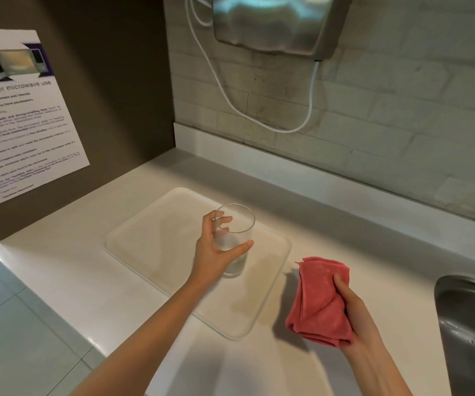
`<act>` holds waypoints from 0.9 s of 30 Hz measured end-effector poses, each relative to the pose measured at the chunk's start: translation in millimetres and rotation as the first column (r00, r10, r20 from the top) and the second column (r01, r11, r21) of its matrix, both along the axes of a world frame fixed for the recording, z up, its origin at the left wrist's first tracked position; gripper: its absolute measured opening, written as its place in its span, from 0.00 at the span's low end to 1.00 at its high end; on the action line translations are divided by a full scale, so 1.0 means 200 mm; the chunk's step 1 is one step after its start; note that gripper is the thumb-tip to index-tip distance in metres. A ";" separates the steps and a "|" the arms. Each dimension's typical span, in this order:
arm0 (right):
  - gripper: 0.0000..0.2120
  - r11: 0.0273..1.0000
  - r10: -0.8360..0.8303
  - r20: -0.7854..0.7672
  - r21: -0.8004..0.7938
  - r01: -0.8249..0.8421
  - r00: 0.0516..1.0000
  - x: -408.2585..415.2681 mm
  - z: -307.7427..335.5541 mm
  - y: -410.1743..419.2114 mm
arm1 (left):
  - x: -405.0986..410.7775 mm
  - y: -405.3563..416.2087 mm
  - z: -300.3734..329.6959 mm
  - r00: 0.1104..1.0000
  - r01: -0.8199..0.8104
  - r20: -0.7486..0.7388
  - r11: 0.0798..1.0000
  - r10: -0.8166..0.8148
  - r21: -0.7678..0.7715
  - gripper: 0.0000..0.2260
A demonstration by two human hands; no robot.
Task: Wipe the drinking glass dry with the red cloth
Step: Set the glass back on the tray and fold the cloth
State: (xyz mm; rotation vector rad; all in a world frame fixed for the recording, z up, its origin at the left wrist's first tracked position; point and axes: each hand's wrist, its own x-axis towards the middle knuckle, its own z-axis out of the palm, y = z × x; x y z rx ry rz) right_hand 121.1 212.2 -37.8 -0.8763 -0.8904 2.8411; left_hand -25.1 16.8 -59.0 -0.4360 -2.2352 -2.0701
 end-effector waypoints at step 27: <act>0.20 0.353 0.037 -0.283 0.901 0.252 0.958 -0.07 0.09 -0.14 | 0.39 0.29 0.18 0.896 0.311 0.260 0.927 -0.360 0.209 0.09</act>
